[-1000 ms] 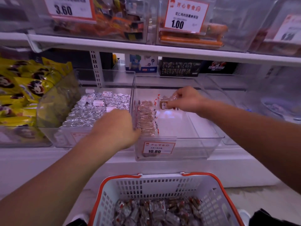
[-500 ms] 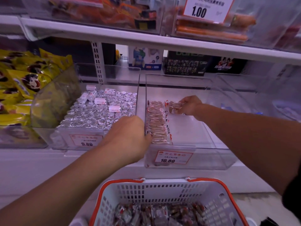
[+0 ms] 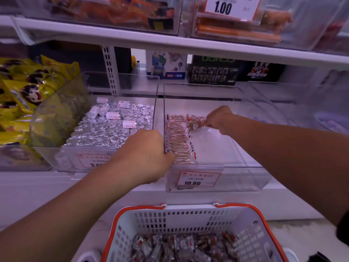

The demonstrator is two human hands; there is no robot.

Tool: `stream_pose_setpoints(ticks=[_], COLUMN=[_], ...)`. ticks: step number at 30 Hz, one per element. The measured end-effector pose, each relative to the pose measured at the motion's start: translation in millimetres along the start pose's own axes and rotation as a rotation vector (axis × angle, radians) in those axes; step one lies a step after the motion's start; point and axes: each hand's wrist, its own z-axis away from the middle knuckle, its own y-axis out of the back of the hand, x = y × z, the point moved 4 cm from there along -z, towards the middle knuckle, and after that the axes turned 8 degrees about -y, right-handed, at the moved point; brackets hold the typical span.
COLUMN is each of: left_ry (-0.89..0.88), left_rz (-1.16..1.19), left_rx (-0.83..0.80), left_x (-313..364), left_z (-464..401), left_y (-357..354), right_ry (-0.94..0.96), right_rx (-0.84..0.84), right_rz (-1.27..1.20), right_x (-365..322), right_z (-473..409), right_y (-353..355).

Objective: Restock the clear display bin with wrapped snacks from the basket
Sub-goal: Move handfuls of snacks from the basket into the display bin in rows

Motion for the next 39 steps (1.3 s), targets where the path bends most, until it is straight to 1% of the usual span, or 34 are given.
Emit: stream_pose_setpoints(ticks=[6,9,12,17,21,27,31,33,35,36,37,38,39], left_ry=[-0.007,-0.022,-0.035,-0.030,-0.031,-0.047,-0.057,-0.068,-0.117,-0.168,-0.243,-0.329,-0.405], left_rz=[-0.025,-0.057,-0.077,-0.039,-0.026,-0.033,-0.075,-0.172,-0.268,-0.275,-0.233,-0.155,-0.074], left_rx=[0.023,0.057,0.072,0.058,0.061,0.079,0.117,0.167,0.245,0.267,0.250,0.169,0.035], left_x=[-4,-3,-1,-2,-3,-2,-2,1,8,11,15,18,23], left_z=[3,5,6,6,5,3,2,3,7,10,15,20,28], left_y=[3,5,6,6,5,4,5,9,18,23,26,25,20], right_ry=[0.001,-0.028,-0.009,-0.013,-0.018,0.053,0.095,0.176,0.352,0.463,0.587,0.720,0.856], right_rx=[0.058,0.014,-0.020,0.072,0.064,0.050,0.044,0.064,0.179,0.274,0.412,0.571,0.716], right_rz=[-0.118,-0.168,-0.198,-0.145,-0.126,-0.060,0.023,0.118,0.113,0.031,-0.069,-0.175,-0.275], right_x=[-3,-2,-5,-6,-7,-11,-13,-16,-18,-15,-8,4,21], right_z=[2,4,9,13,12,8,13,29,58,80,108,141,175], right_y=[-5,-5,-7,-12,-14,-15,2,18,37,46,55,62,64])
